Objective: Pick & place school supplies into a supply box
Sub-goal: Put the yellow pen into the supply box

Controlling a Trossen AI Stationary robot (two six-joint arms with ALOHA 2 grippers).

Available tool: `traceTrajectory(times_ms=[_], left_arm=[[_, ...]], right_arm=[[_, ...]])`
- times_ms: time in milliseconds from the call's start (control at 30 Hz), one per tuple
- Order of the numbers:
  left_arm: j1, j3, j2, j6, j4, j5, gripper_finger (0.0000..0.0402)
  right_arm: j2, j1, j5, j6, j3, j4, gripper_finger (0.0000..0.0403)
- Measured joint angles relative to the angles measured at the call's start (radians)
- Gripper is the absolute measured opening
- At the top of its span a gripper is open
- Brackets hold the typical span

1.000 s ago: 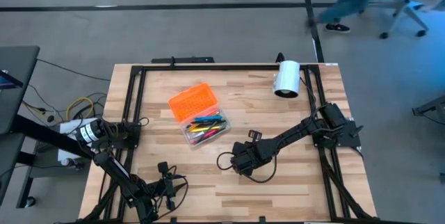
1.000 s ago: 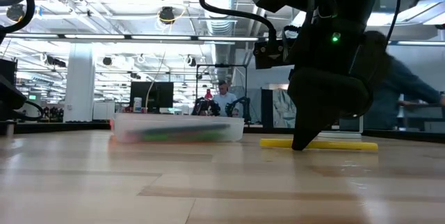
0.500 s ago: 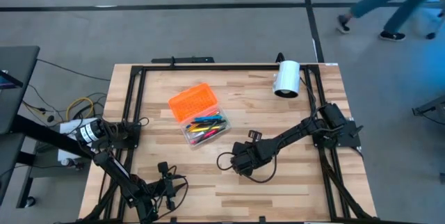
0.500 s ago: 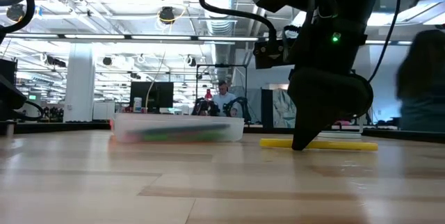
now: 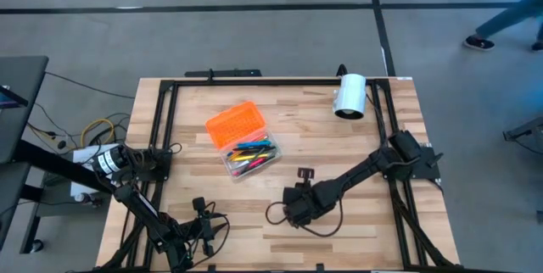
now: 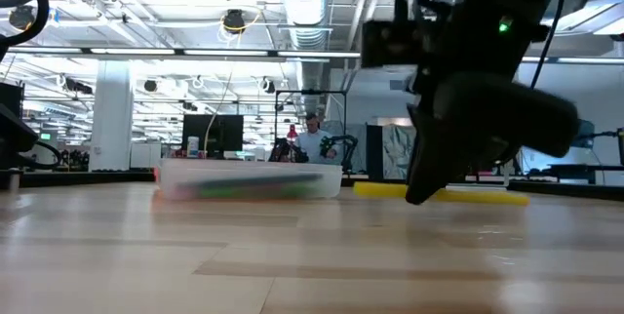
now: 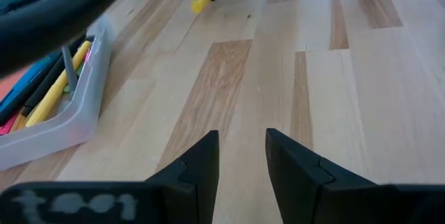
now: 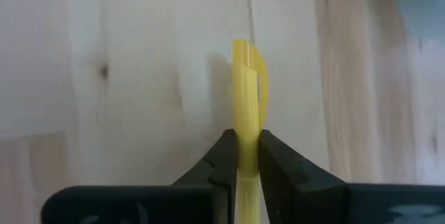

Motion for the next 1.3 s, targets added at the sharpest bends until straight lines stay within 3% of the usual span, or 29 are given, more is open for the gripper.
traceTrajectory(times_ms=[700,1167,1300], left_arm=[[0.0,0.0,0.0,0.0,0.0,-0.012,0.0109],[0.0,0.0,0.0,0.003,0.0,-0.012,0.0109],[0.0,0.0,0.0,0.004,-0.001,-0.012,0.0109]], right_arm=[[-0.005,0.063,0.369,-0.265,0.086,0.057,0.0034],[-0.006,-0.127,0.363,-0.666,0.087,0.452,0.0035],[-0.006,-0.198,0.309,-0.732,0.087,0.537,0.0032]])
